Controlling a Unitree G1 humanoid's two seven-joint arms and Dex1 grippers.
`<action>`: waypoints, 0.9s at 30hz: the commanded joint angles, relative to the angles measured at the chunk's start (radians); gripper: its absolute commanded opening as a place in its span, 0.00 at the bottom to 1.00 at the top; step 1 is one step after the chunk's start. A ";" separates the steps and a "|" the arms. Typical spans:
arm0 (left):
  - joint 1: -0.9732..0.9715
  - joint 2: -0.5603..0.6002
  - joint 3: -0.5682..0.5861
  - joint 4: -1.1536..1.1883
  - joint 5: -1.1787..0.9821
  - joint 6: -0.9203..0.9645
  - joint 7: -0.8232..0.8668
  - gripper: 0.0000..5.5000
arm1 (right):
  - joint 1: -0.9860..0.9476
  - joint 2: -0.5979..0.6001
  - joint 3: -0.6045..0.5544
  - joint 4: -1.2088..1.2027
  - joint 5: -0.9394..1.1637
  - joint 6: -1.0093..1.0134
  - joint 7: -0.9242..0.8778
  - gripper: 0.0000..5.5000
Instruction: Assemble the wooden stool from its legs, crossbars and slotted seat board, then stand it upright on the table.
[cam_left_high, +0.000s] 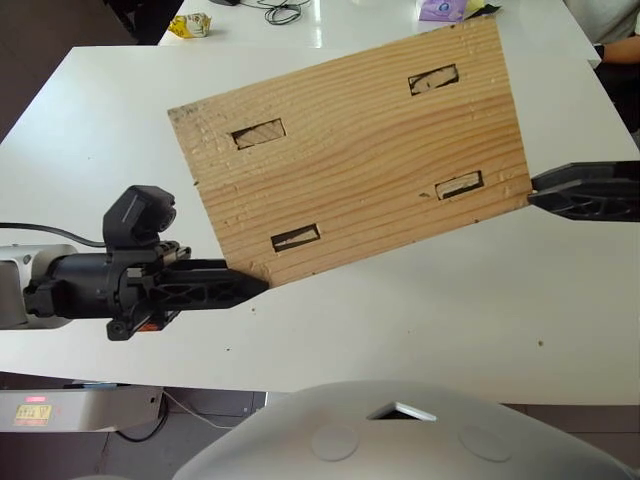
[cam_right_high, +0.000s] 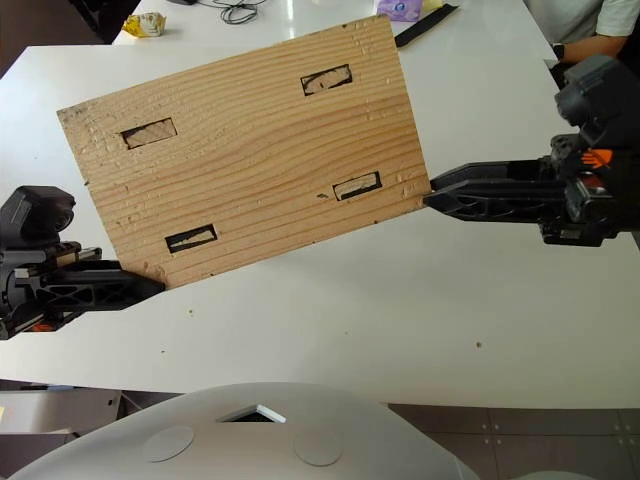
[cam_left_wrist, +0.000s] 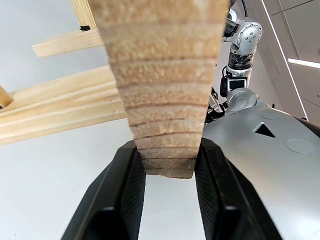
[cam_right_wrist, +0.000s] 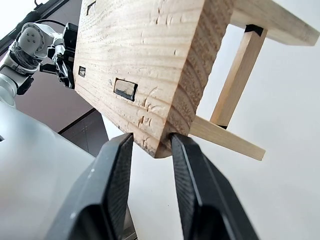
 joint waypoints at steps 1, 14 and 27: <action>-0.066 0.019 -0.078 0.062 0.010 -0.024 0.210 0.24 | -0.134 -0.023 0.148 -0.015 0.151 -0.027 0.028 0.25; -0.242 0.020 -0.186 0.167 0.010 0.102 0.095 0.24 | -0.198 0.033 0.206 -0.039 0.151 0.106 0.090 0.25; -0.401 0.355 -0.481 0.323 0.010 0.345 -0.456 0.24 | -0.112 0.024 0.121 -0.023 0.151 0.174 0.160 0.25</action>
